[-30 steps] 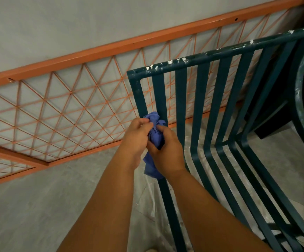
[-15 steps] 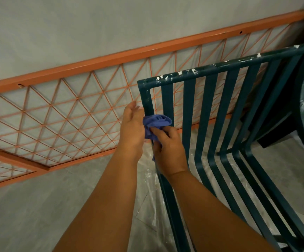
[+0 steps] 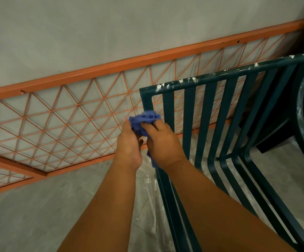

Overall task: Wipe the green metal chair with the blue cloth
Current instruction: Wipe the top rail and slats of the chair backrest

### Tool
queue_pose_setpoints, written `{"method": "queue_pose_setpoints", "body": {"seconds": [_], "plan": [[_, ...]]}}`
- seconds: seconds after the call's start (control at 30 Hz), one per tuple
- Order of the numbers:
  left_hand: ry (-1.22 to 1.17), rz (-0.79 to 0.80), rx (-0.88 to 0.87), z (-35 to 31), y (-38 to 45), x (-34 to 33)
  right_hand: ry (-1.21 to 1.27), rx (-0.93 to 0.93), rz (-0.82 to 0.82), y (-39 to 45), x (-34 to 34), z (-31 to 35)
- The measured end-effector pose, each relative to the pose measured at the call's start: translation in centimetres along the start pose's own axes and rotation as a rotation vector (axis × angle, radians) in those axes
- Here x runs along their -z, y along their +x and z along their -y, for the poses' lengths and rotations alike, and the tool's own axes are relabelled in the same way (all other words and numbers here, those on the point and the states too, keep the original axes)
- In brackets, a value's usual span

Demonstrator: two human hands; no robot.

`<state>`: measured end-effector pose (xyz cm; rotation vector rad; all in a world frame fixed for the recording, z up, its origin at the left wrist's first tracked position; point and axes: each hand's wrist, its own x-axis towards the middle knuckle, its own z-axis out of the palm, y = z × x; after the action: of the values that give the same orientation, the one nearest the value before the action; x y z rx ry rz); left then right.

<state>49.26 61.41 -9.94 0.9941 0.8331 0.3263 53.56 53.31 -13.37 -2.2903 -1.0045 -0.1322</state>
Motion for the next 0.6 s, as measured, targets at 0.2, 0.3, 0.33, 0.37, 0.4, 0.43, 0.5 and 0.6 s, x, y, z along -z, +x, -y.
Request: {"method": "queue_pose_setpoints", "body": {"seconds": [0.2,0.3,0.33,0.37,0.4,0.43,0.5,0.6], "plan": [[-0.053,0.027,0.036,0.1,0.2,0.1,0.170,-0.072,-0.209,2.0,2.4,1.2],[-0.066,0.046,0.063,0.1,0.4,-0.1,0.096,-0.021,-0.178,4.3,2.9,2.3],[-0.071,0.046,0.071,0.2,0.5,-0.1,0.056,-0.002,-0.134,4.2,2.7,2.1],[-0.073,0.045,0.074,0.2,0.5,0.0,0.023,0.024,-0.095,3.7,2.5,1.6],[-0.067,0.047,0.070,0.2,0.6,0.0,0.005,0.047,-0.055,3.1,2.2,1.0],[-0.060,0.061,0.062,0.1,0.6,-0.1,0.004,0.059,-0.015,2.5,2.0,0.3],[-0.025,0.083,0.049,0.1,0.6,-0.1,0.022,0.054,0.003,1.7,2.1,-0.1],[-0.036,0.061,0.065,0.1,0.5,-0.2,0.044,0.063,-0.277,2.9,3.3,1.4]]}}
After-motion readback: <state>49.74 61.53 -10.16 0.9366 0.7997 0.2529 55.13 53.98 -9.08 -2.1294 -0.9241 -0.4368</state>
